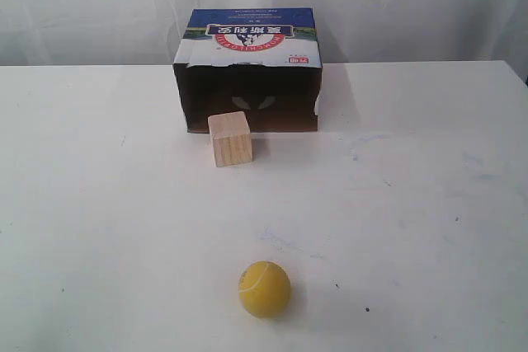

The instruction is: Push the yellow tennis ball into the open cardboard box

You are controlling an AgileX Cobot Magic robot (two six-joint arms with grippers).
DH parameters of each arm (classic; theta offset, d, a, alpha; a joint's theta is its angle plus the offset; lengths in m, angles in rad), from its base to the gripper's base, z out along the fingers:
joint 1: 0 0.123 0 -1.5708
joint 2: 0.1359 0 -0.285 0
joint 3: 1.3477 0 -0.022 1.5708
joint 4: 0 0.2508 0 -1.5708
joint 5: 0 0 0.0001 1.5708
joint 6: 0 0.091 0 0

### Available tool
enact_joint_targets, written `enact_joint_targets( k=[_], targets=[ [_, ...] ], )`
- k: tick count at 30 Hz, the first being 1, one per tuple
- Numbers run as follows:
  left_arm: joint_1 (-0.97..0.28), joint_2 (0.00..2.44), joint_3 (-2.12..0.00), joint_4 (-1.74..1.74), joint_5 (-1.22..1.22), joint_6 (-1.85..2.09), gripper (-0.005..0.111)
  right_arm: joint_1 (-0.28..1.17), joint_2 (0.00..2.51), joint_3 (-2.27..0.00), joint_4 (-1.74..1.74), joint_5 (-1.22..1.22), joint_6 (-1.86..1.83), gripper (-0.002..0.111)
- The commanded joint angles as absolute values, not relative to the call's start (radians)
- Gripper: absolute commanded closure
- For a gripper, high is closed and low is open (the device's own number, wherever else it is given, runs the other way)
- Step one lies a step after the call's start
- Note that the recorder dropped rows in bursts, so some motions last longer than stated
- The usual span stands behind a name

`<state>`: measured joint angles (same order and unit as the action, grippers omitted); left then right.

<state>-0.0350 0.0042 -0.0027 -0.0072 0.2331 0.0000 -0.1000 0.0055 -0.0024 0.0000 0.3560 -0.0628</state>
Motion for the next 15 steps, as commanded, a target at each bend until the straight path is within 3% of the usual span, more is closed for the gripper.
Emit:
enact_joint_targets(
  k=[1,15],
  targets=[
    [-0.043,0.000,0.000,-0.014,0.232,0.000,0.107,-0.101,0.000,0.000,0.000,0.342,-0.046,0.108],
    [-0.043,0.000,0.000,-0.014,0.232,0.000,0.107,-0.101,0.000,0.000,0.000,0.338,-0.046,0.108]
  ],
)
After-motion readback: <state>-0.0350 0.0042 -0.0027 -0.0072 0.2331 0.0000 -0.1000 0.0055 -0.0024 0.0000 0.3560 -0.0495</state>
